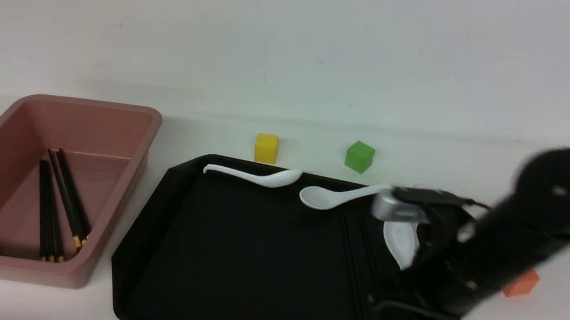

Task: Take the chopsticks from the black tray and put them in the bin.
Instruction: Use the right arm to grab a pair of chopsticks

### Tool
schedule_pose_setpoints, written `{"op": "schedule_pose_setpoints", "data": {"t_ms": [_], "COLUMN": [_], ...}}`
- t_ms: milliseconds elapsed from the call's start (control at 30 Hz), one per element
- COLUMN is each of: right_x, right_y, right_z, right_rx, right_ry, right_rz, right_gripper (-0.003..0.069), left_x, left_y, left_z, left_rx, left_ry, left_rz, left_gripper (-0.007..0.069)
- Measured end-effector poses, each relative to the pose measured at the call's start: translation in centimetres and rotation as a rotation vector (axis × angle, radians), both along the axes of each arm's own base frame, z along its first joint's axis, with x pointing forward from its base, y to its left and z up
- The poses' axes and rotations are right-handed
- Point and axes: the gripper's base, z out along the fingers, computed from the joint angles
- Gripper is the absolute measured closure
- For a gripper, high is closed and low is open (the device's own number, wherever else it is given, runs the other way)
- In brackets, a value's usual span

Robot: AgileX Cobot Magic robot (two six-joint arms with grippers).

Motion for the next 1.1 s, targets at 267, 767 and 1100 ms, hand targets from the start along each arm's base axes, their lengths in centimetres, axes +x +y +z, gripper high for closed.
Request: {"op": "schedule_pose_setpoints", "data": {"t_ms": [267,767,1100], "right_x": [3.3,5.4,5.3], "right_y": [3.9,5.2,5.2], "right_z": [-1.0,-7.3,-7.3], "right_rx": [-0.219,-0.301,-0.320], "right_ry": [-0.001,0.078,0.100], "right_rz": [-0.003,-0.059,-0.051], "right_gripper": [0.0621,0.0328,0.0465], "left_x": [0.0,0.0,0.0], "left_y": [0.0,0.0,0.0], "left_z": [0.0,0.0,0.0], "left_rx": [0.000,0.000,-0.001], "left_ry": [0.000,-0.001,-0.001], "left_rz": [0.000,0.000,0.000], "left_gripper": [0.0438,0.0424,0.0410]}}
